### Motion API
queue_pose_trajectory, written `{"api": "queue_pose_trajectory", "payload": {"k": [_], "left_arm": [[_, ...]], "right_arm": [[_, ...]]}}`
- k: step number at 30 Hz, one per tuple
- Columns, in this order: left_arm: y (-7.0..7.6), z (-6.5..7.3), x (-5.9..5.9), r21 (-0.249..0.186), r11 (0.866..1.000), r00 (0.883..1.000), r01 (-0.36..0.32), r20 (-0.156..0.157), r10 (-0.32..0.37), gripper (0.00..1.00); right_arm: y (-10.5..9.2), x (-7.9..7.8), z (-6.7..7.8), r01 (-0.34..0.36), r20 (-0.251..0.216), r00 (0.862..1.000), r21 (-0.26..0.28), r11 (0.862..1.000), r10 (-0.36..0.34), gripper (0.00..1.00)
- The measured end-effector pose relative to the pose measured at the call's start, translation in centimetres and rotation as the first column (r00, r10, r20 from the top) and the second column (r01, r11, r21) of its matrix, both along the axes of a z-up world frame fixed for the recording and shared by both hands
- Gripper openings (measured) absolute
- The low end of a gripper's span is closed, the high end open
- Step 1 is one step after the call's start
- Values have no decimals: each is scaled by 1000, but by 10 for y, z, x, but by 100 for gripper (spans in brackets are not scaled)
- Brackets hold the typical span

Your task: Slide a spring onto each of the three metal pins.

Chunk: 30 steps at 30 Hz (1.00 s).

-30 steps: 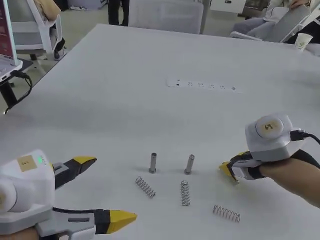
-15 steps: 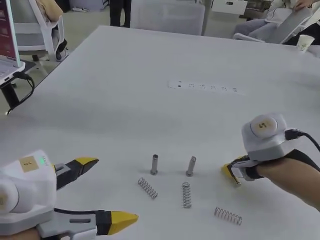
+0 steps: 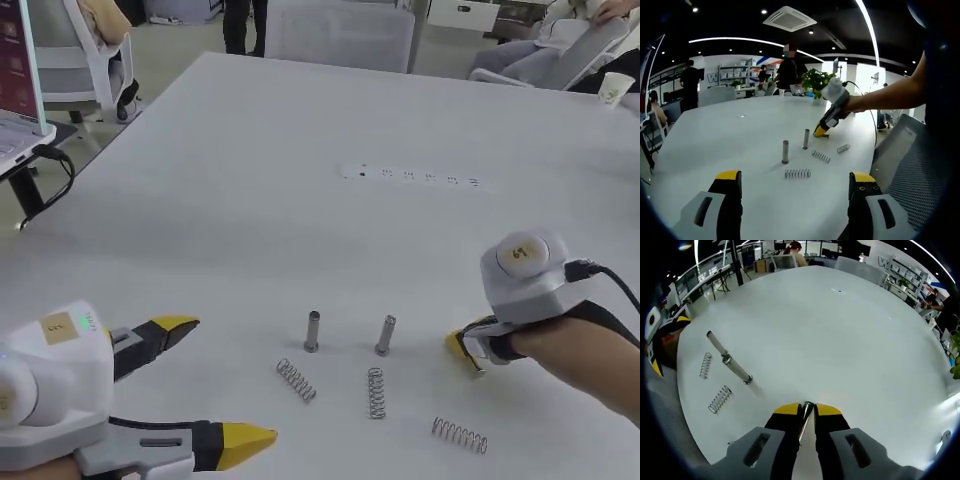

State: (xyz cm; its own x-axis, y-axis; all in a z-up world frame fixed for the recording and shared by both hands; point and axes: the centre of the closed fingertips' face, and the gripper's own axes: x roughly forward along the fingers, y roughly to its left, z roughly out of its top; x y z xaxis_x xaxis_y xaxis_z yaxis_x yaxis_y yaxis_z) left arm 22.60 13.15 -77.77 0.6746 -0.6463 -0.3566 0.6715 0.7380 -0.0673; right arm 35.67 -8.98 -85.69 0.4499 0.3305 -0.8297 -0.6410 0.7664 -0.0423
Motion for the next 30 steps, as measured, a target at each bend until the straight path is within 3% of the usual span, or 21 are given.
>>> {"api": "queue_pose_trajectory", "payload": {"k": [18,30], "left_arm": [[0,2,1,-10,1000,1000,-1,7,1,84],[-3,4,2,-11,1000,1000,7,11,-7,84]], "right_arm": [[2,0,-1,29,-31,999,-6,1000,-30,5],[5,-1,12,17,-2,1000,17,1000,-17,5]]}}
